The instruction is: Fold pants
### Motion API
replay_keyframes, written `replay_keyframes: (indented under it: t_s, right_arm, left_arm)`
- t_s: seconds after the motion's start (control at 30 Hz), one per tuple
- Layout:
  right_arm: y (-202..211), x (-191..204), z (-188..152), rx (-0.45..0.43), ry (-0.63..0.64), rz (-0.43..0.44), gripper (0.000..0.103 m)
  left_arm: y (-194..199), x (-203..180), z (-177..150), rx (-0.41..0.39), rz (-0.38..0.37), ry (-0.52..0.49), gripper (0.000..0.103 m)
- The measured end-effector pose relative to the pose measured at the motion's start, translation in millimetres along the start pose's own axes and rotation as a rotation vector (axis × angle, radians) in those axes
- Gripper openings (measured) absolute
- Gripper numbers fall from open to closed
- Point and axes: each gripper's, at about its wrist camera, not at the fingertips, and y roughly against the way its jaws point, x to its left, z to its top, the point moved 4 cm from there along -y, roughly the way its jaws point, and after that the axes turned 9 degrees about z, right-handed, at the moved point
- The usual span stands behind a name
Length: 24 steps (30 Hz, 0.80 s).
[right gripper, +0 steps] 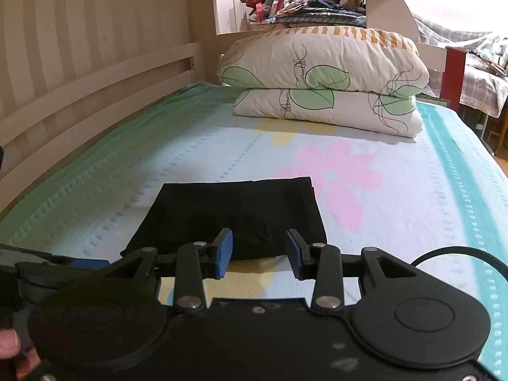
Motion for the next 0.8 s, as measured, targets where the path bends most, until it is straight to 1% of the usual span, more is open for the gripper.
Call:
replay_keyframes:
  t_s: [0.43, 0.8]
  right_arm:
    - [-11, -2, 0, 0.01, -0.027, -0.006, 0.04]
    - [-15, -7, -1, 0.007, -0.045, -0.01, 0.04]
  left_arm:
    - [-6, -6, -1, 0.012, 0.008, -0.015, 0.042]
    - [-5, -12, 0, -0.007, 0.019, -0.035, 0.042]
